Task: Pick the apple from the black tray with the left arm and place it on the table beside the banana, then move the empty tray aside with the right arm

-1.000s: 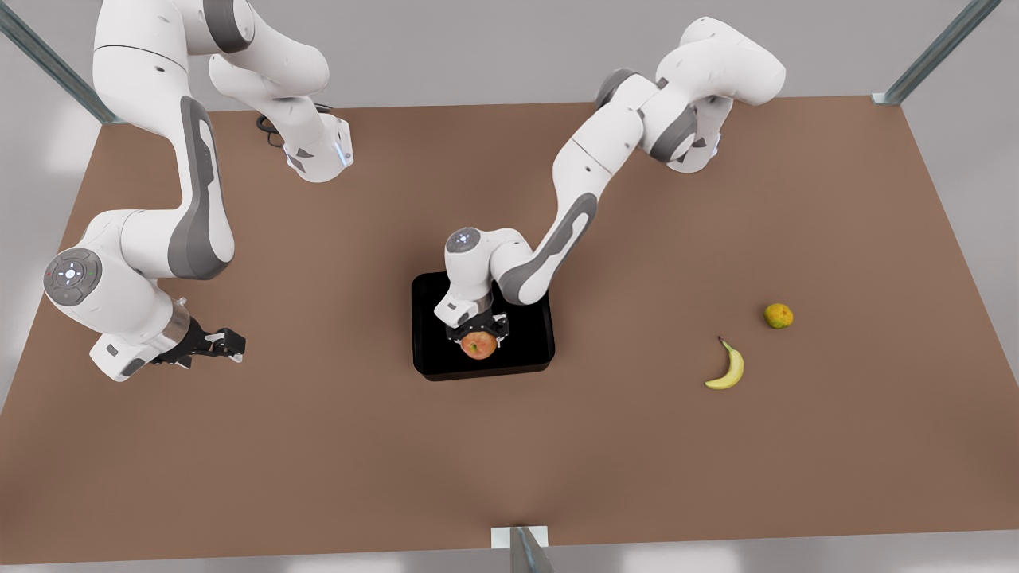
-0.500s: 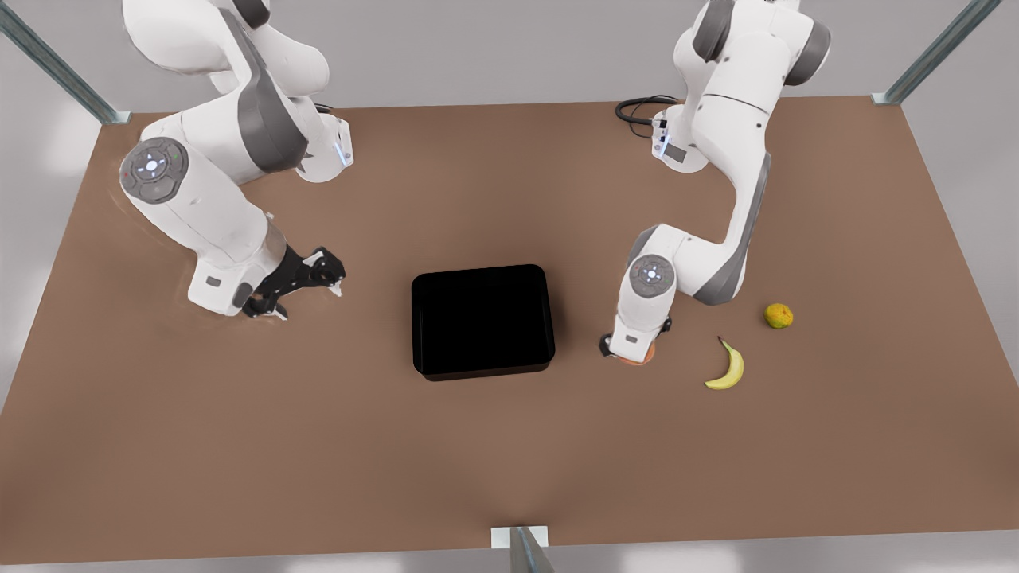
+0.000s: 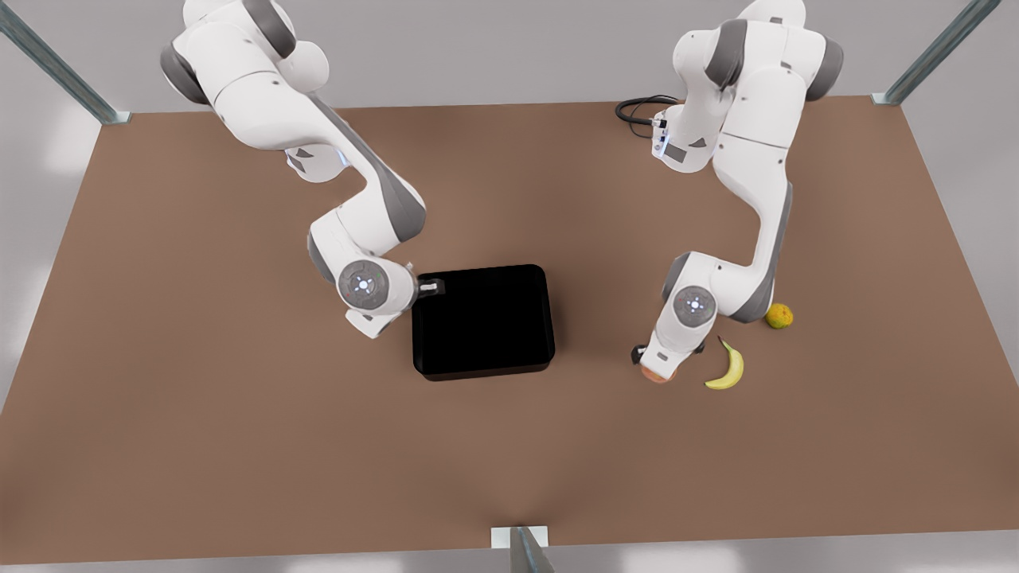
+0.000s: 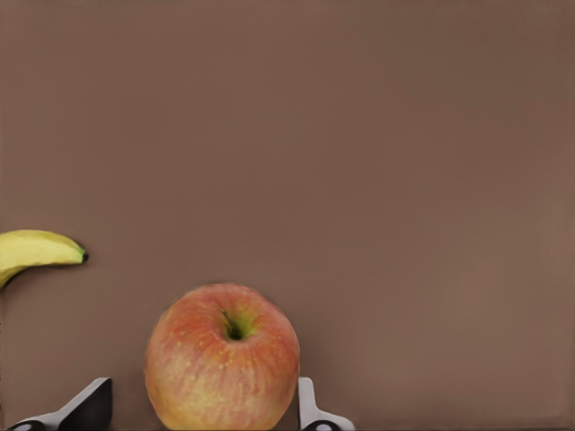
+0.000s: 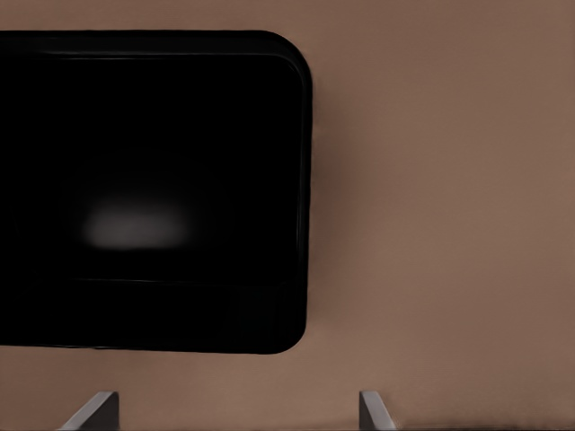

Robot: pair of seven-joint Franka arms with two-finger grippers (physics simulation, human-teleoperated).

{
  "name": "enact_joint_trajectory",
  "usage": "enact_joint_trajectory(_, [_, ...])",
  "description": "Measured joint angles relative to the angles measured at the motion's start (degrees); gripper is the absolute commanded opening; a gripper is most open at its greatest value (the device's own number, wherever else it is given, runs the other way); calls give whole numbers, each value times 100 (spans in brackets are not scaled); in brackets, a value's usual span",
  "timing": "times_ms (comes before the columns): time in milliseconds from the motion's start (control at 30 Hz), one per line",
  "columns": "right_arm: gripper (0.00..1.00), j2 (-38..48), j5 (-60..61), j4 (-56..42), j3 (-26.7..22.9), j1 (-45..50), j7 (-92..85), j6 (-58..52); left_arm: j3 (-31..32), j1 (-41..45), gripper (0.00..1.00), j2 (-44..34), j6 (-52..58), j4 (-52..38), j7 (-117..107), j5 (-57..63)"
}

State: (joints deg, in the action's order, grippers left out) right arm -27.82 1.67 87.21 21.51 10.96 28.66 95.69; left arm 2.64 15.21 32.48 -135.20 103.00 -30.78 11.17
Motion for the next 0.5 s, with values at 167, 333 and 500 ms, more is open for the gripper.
enact_joint_trajectory(167, [100, -401, -13, 160, -190, -3, 597, 528, -15, -29, 100, -914, 800, -961, 408, -144])
enact_joint_trajectory(333, [100, -729, -8, 161, -480, 14, 792, 931, -82, -961, 100, -1939, 2242, -1479, 1105, -753])
enact_joint_trajectory(500, [100, -802, -1, 158, -450, 256, 775, 1142, -154, -1224, 100, -2646, 2672, -867, 1729, -1006])
